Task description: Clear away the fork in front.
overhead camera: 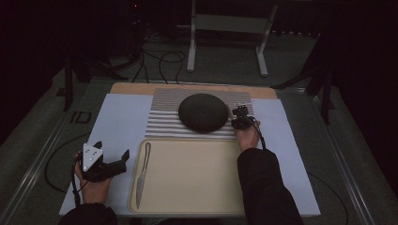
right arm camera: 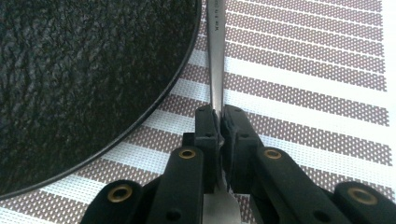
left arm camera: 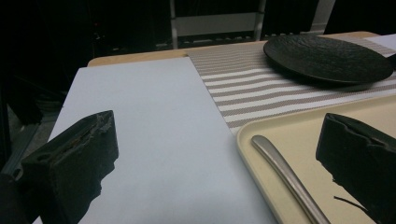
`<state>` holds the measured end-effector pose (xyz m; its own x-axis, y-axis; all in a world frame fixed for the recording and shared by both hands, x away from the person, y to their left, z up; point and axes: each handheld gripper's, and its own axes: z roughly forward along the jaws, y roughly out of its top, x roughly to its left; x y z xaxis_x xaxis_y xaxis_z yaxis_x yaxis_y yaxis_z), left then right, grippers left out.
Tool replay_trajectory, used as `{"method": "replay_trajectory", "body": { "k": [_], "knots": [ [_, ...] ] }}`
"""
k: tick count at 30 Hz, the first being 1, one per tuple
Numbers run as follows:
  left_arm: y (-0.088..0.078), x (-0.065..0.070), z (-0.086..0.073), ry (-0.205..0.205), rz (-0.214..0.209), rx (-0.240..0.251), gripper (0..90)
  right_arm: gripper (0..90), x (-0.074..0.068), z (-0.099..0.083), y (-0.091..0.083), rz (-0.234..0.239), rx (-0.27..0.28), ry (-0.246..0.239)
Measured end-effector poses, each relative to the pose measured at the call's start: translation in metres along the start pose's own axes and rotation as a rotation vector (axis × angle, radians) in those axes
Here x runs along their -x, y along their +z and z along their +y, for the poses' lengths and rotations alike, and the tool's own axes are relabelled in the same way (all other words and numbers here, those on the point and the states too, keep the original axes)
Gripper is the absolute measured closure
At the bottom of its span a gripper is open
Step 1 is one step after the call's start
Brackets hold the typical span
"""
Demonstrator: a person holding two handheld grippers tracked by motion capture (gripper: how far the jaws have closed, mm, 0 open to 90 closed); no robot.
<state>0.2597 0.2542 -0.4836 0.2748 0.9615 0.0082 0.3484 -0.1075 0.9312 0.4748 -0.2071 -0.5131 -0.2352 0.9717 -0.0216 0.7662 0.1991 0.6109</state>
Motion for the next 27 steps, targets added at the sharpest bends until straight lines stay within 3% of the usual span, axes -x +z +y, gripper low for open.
{"method": "replay_trajectory", "body": {
  "k": [21, 27],
  "knots": [
    [0.001, 0.001, 0.0, 0.005, -0.004, -0.006, 0.3, 85.9, 0.007, 0.0, -0.02, 0.001, 0.087, 0.038],
    [0.001, 0.001, 0.0, 0.004, -0.005, -0.007, 0.3, 85.9, 0.008, 0.001, -0.025, 0.017, 0.109, 0.028]
  ]
}}
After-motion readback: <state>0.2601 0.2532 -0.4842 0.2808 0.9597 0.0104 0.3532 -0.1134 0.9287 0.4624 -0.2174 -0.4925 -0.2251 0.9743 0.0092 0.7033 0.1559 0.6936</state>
